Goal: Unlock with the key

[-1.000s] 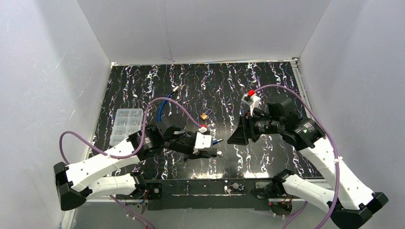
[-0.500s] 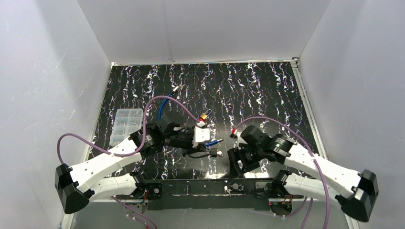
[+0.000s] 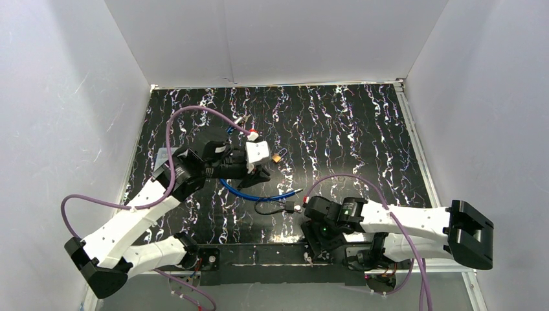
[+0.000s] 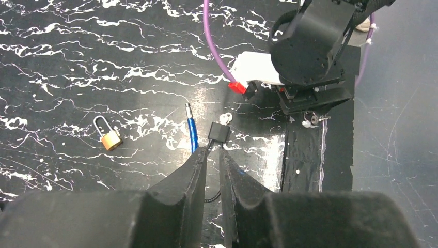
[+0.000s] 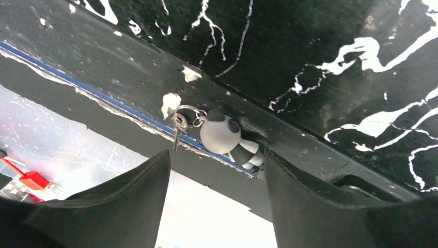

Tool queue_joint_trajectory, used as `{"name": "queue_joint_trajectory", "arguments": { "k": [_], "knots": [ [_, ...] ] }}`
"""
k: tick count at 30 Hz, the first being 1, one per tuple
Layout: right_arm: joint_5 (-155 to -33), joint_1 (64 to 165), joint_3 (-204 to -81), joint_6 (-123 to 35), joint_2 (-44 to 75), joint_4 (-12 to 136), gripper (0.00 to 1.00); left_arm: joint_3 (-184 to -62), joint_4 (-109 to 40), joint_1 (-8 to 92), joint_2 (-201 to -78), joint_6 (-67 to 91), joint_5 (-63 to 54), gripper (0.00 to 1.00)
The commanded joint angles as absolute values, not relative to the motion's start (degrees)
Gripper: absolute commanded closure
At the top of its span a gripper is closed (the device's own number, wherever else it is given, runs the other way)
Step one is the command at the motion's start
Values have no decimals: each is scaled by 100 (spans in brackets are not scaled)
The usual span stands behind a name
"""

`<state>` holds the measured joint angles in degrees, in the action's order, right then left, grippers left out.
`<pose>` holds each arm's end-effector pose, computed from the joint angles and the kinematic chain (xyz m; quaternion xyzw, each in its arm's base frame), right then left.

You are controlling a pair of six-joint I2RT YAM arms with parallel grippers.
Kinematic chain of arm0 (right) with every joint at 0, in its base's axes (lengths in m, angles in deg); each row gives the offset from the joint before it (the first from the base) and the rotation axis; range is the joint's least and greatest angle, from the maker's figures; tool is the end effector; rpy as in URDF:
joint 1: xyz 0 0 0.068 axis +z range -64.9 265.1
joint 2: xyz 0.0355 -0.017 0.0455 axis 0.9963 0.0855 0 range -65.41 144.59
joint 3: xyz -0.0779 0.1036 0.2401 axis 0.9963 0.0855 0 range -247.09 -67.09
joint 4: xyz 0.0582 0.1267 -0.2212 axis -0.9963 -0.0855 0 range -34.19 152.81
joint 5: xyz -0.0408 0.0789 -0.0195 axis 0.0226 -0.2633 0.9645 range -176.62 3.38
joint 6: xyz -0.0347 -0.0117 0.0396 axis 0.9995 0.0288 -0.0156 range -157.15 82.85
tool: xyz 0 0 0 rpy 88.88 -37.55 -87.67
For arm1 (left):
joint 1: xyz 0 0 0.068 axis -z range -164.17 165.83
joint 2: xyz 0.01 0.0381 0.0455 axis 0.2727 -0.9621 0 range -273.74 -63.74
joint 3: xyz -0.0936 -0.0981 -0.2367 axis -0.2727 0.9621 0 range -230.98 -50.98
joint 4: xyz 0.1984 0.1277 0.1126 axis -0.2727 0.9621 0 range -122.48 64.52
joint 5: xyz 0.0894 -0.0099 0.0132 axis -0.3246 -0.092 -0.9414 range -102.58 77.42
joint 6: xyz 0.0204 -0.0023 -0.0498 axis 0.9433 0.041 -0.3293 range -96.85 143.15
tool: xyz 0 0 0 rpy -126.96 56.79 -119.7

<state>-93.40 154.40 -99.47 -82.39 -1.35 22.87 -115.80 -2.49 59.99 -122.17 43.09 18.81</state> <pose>0.0593 0.1689 0.1695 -0.2146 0.9619 0.1655 0.0371 0.1407 -0.1626 0.3836 0.5530 0.6042 -0.3319 0.4679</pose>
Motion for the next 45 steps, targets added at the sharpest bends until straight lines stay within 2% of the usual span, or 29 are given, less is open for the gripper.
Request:
{"name": "queue_joint_trajectory", "arguments": {
  "k": [1,6,10,13,14,18,21,28,33,35,38,45],
  "knots": [
    [-9044,15736,-9882,-8542,-65,2791,31,-11869,116,5919,-12160,4318,2203,85],
    [-8985,15880,-9721,-8639,3,2979,48,-11885,-18,5923,-12207,4271,2211,84],
    [-8957,16020,-9643,-8673,167,2921,48,-11954,-110,5916,-12276,4256,2299,84],
    [-8829,16198,-9719,-8727,272,2728,44,-12009,-168,5917,-12319,4252,2355,84],
    [-8778,16244,-9754,-8737,292,2692,47,-12010,-193,5917,-12325,4241,2382,84],
    [-8450,16279,-9877,-8758,108,2593,88,-11984,-233,5923,-12337,4218,2523,84],
    [-8216,16278,-10051,-8712,-254,2409,99,-11981,-220,5920,-12338,4217,2621,84],
    [-7632,16172,-10841,-8334,-1340,1870,99,-11488,-380,5920,-12189,4219,3151,83],
    [-7668,15833,-11764,-7793,-1740,1363,99,-10574,-1865,5920,-11948,3056,3336,82],
    [-7719,15733,-12318,-7515,-1778,1165,99,-10223,-2686,5922,-11914,2328,3357,74],
    [-7891,15554,-13044,-7128,-1769,974,99,-9864,-3659,5916,-11998,1415,3427,53],
    [-8776,14931,-14323,-6525,-1651,1009,99,-9602,-5071,5917,-12253,597,3859,33]
  ]
}}
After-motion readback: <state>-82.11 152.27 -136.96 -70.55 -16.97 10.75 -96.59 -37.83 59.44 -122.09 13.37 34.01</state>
